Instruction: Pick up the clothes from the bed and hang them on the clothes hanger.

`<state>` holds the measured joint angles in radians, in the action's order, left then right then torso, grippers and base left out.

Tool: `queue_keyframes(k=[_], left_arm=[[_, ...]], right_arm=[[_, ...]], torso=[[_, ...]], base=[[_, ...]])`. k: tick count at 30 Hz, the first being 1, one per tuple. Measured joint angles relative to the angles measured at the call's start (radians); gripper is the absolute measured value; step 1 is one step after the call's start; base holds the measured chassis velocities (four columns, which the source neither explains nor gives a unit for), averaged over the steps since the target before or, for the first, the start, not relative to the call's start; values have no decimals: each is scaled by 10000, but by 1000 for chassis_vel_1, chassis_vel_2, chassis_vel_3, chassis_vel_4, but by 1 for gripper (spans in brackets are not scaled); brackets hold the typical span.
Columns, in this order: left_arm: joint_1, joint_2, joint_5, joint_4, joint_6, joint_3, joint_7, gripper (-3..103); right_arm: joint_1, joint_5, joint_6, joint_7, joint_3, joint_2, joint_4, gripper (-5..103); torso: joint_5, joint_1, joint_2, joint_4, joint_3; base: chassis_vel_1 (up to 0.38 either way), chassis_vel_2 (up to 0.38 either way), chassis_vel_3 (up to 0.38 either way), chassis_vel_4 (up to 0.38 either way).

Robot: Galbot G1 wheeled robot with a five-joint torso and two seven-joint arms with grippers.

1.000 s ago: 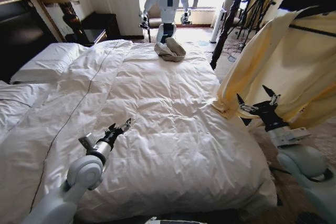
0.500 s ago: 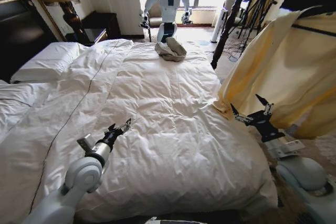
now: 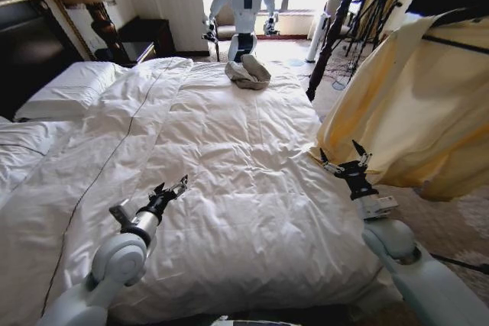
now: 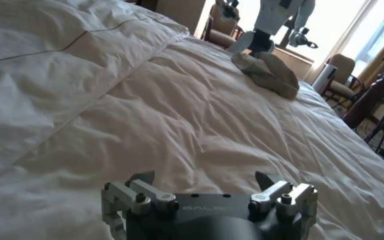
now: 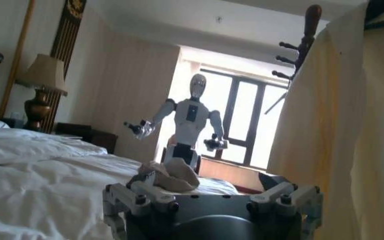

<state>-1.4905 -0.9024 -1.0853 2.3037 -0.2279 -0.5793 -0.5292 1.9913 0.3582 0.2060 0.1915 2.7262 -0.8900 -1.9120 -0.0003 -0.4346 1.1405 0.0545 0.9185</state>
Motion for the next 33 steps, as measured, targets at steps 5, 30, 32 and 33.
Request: queue_keyframes(k=[5,30,32,33], left_arm=[[-217,23,135,-114,5,-138,17,100],[-599,-781,3715,-893,2478,-661,1477,100],[-718,-1033,4200,-837,2986,-1069,1736,100],[-829,-1167,4355,-750,3173,-1280,1857,100]], right_arm=[[898,4,-110,151,850,-561,298,100],[1525,285,-1467,-484,1950,-1536,42,100],[1403,364,-1665,-476,1942,-1474,-169,100],[1387,427,-1783,-475,1938,-1433,-287,100]], torso=[[-5,-3,-1,-4,1],[-1,-2,0,3,0],[-1,-1,0,2,-1],[-1,-1,0,0,-1]], base=[[0,0,0,0],[0,0,0,0],[0,0,0,0],[0,0,0,0]])
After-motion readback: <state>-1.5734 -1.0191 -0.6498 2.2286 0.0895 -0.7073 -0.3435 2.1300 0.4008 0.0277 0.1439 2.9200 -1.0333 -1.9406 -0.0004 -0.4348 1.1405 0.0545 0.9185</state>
